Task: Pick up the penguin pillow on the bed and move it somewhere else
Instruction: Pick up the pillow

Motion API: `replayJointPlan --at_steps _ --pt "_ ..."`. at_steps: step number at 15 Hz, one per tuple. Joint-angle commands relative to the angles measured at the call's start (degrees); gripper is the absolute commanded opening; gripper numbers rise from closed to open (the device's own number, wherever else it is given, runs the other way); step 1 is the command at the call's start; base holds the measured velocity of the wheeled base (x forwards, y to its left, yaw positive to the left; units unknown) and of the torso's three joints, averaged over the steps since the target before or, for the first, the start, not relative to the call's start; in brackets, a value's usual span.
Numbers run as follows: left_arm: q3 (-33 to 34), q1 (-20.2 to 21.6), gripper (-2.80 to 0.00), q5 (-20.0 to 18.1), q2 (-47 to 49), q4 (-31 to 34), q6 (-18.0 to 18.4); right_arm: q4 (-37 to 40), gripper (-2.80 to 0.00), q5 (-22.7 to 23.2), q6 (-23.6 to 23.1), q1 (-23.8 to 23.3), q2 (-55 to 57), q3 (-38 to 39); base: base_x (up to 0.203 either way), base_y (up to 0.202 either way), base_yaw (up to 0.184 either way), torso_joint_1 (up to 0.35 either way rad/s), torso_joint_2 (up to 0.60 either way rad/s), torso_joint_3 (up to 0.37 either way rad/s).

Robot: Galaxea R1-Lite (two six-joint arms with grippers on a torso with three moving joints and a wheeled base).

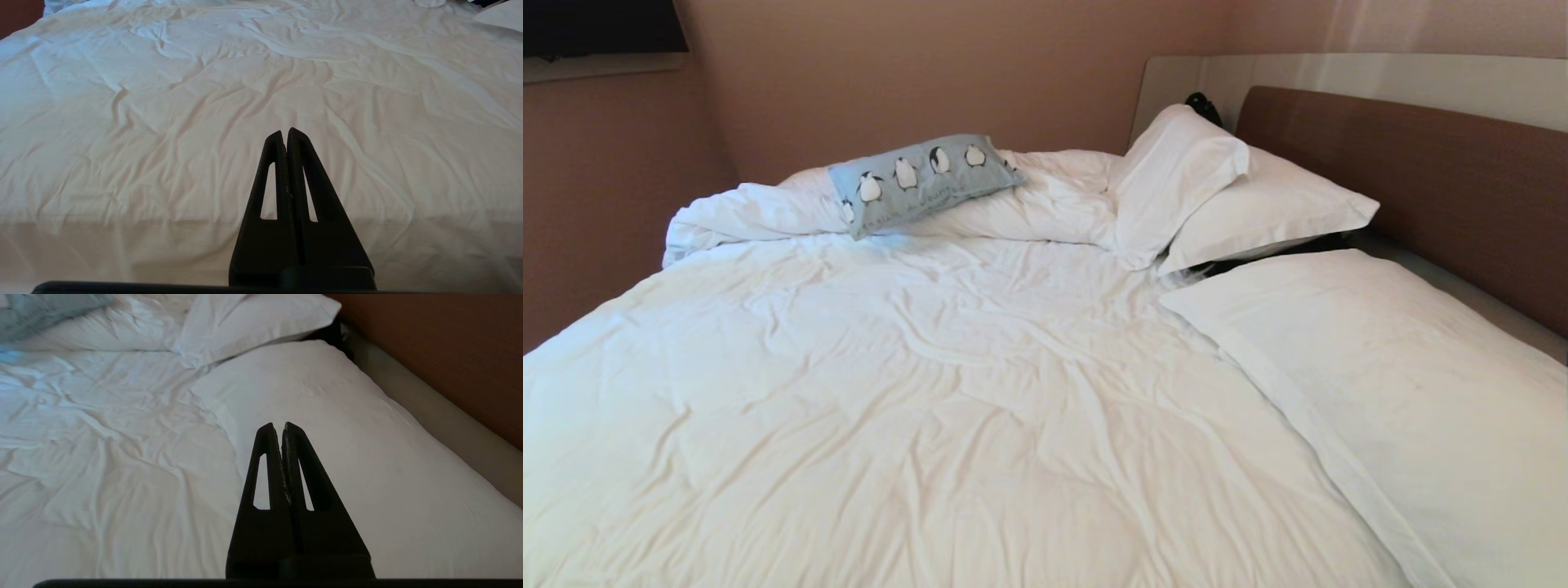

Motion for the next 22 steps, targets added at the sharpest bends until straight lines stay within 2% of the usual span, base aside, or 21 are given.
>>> replayJointPlan --at_steps 1,5,11,14,16,20,22 --pt "0.00 0.01 -2.80 0.03 -0.02 0.00 -0.01 -2.01 -2.80 -2.66 0.33 -0.16 11.62 -2.81 0.000 0.000 0.000 0.000 0.00 0.000" --pt "0.07 0.01 -2.80 0.03 0.06 0.00 -0.01 -8.30 -2.80 -4.02 0.11 -1.94 27.04 -7.98 0.000 0.000 0.000 0.000 0.00 0.000" --pt "0.00 0.01 -2.80 0.03 0.06 0.00 -0.01 -10.10 -2.80 -5.27 -0.15 -8.15 45.43 -21.62 0.000 0.000 0.000 0.000 0.00 0.000" --pt "0.00 0.01 -2.80 0.03 -0.02 0.00 -0.01 -10.20 -2.80 -7.68 -0.04 -9.88 52.53 -26.41 0.000 0.000 0.000 0.000 0.00 0.000" --pt "0.00 0.01 -2.80 0.03 -0.02 0.00 -0.01 -10.31 -2.80 -10.78 -0.28 -10.22 55.92 -29.37 0.000 0.000 0.000 0.000 0.00 0.000" --pt "0.00 0.01 -2.80 0.03 -0.02 0.00 -0.01 -10.44 -2.80 -13.00 -1.45 -10.19 59.15 -33.77 0.000 0.000 0.000 0.000 0.00 0.000" --pt "0.00 0.01 -2.80 0.03 0.03 0.00 -0.01 -10.81 -2.80 -15.16 -4.15 -10.82 59.86 -33.70 0.000 0.000 0.000 0.000 0.00 0.000"
